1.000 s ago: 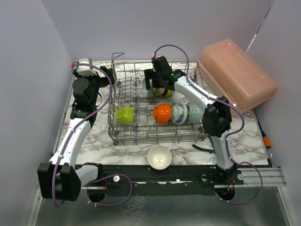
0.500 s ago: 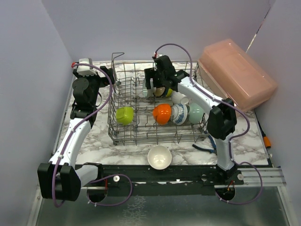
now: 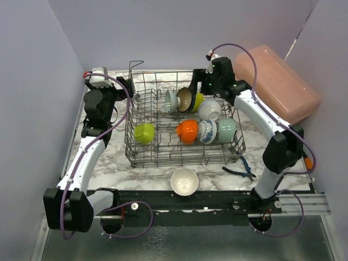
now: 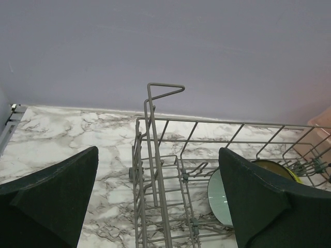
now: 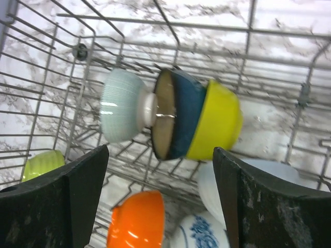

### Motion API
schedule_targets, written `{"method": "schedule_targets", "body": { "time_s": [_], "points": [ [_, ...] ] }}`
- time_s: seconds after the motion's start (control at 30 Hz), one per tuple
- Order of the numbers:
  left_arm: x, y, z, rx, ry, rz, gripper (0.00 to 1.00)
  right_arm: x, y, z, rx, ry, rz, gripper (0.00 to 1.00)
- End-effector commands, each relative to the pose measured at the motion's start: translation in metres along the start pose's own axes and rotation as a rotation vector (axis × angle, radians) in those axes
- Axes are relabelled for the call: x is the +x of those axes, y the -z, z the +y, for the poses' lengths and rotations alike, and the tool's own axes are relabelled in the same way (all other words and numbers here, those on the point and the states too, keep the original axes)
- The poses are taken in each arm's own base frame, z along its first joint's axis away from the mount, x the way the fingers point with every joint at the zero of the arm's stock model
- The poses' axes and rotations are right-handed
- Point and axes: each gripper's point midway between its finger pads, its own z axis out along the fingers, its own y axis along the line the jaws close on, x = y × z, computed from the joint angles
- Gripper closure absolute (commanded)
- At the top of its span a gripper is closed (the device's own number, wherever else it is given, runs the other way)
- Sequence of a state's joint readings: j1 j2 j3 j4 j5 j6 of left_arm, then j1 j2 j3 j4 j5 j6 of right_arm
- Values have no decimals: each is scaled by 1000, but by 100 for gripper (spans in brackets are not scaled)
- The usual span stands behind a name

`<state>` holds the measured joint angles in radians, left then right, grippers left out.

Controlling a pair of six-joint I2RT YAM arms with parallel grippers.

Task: Load the bowls into the dish rack
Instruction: Pick up the bowl from the dish rack.

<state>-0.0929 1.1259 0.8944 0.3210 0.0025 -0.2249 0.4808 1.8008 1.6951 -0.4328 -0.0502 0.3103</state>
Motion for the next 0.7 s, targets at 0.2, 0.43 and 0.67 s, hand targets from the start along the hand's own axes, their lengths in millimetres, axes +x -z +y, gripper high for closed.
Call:
{"method": "schedule_targets", "body": {
  "time_s": [0.2, 0.43, 0.67],
  "points": [
    [-8, 0, -45, 247, 33, 0, 4, 45, 34, -58, -74, -179, 60, 16],
    [15, 0, -118, 527, 68, 101, 5, 65, 50, -78, -81, -229, 62, 16],
    [55, 5, -197, 666, -16, 261, 5, 64, 79, -92, -60, -240, -1, 15]
  ]
}}
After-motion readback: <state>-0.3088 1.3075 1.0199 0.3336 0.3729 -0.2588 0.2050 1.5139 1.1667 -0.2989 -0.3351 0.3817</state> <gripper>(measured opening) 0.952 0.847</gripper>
